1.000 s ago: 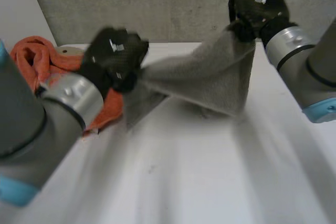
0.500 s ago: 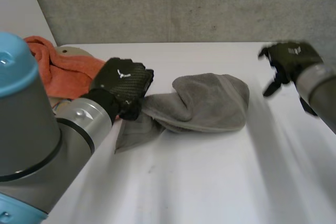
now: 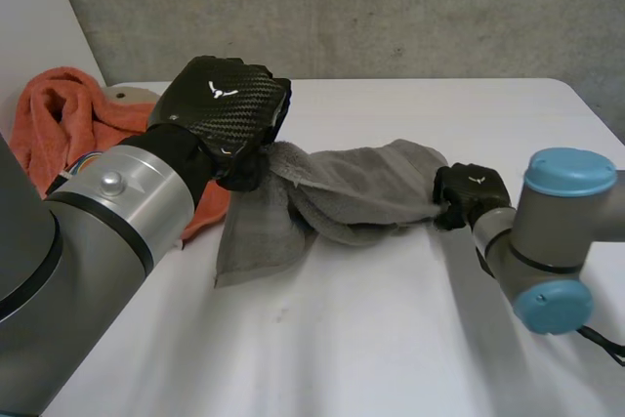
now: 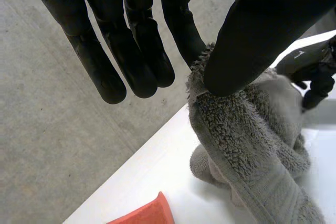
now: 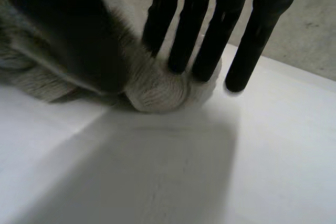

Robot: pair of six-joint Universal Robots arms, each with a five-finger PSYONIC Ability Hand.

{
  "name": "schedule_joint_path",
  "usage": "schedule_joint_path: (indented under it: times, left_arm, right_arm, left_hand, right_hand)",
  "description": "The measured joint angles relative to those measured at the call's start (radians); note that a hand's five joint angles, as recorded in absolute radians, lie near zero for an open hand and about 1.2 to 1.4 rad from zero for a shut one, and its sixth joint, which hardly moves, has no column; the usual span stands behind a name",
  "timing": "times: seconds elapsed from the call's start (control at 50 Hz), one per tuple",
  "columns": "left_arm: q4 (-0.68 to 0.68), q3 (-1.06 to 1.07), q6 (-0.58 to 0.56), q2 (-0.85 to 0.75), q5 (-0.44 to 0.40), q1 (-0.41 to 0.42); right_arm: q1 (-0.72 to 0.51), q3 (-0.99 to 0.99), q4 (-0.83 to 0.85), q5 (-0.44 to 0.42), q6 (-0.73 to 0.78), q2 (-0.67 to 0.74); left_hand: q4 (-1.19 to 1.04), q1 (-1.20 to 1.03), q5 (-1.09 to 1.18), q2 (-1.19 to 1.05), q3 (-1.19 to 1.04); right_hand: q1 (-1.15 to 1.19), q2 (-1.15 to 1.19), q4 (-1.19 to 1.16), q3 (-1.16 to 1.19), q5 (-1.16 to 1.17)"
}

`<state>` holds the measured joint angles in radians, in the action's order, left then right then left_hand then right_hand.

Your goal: Fold the laundry.

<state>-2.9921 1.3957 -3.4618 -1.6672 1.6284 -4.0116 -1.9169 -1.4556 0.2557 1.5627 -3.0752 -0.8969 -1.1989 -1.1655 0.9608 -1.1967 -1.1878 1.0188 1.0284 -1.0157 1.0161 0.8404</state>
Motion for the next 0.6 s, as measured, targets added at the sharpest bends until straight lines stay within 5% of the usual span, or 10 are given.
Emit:
schedule_joint_path:
  times: [0.08, 0.2, 0.42, 0.6]
  left_arm:
    - [0.002, 0.017, 0.001, 0.005, 0.004, -0.015]
    - [0.008, 0.063, -0.008, 0.005, -0.008, -0.069]
    - [0.013, 0.096, -0.035, -0.127, -0.105, -0.197]
    - [-0.077, -0.088, -0.033, -0.293, -0.139, -0.232]
  right_arm:
    - [-0.006, 0.034, -0.002, 0.043, -0.001, 0.004]
    - [0.044, -0.007, -0.037, 0.03, 0.084, -0.166]
    - [0.227, -0.022, -0.461, -0.207, 0.545, -0.536]
    - [0.212, 0.107, -0.499, -0.225, 0.595, -0.448]
  left_hand:
    - [0.0, 0.0, 0.0, 0.0, 0.0]
    - [0.0, 0.0, 0.0, 0.0, 0.0]
    - [0.0, 0.0, 0.0, 0.0, -0.001]
    - [-0.002, 0.0, 0.0, -0.001, -0.005]
  right_hand:
    - [0.115, 0.149, -0.172, 0.165, 0.151]
    - [0.115, 0.149, -0.177, 0.167, 0.151]
    - [0.115, 0.149, -0.178, 0.171, 0.151]
    - [0.115, 0.149, -0.178, 0.171, 0.151]
